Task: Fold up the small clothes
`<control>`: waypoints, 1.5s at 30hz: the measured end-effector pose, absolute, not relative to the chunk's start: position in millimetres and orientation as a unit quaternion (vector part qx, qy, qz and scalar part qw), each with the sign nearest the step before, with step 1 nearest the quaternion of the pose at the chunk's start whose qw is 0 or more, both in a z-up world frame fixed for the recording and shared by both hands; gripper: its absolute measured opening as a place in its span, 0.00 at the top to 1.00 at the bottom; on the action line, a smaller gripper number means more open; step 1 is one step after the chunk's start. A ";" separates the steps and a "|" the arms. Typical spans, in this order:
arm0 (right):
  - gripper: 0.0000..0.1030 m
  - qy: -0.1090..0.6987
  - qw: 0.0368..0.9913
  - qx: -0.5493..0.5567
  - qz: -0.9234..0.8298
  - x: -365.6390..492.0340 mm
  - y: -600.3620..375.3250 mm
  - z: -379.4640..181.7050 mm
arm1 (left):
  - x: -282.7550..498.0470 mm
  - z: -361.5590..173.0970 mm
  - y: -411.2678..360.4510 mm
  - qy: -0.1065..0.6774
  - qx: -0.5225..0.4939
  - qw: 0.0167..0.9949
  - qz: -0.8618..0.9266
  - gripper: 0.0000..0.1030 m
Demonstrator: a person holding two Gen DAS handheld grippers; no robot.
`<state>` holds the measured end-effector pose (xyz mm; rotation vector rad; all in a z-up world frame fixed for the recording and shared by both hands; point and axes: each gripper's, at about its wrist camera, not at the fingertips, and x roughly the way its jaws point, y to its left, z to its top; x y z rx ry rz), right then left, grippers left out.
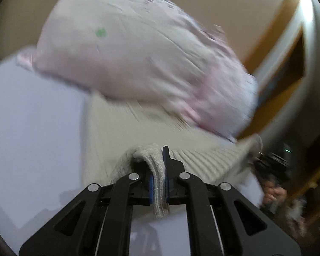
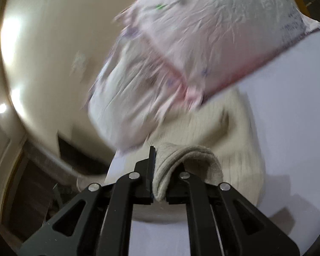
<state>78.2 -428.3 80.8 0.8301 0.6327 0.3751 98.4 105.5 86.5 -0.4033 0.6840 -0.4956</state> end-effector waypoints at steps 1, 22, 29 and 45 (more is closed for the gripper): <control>0.94 0.307 0.851 0.397 0.155 105.4 -433.1 72.0 | 113.2 85.2 102.9 0.330 -0.190 0.896 -0.228 0.94; 0.07 0.348 0.843 0.393 0.113 159.8 -420.9 34.3 | 177.9 23.4 125.3 0.454 -0.233 0.838 -0.192 0.30; 0.07 0.346 0.843 0.388 0.137 142.9 -418.0 39.8 | 172.5 7.8 126.2 0.442 -0.275 0.839 -0.157 0.48; 0.07 0.310 0.844 0.398 0.182 109.9 -440.8 50.0 | 178.0 51.2 79.2 0.427 -0.319 0.810 -0.244 0.84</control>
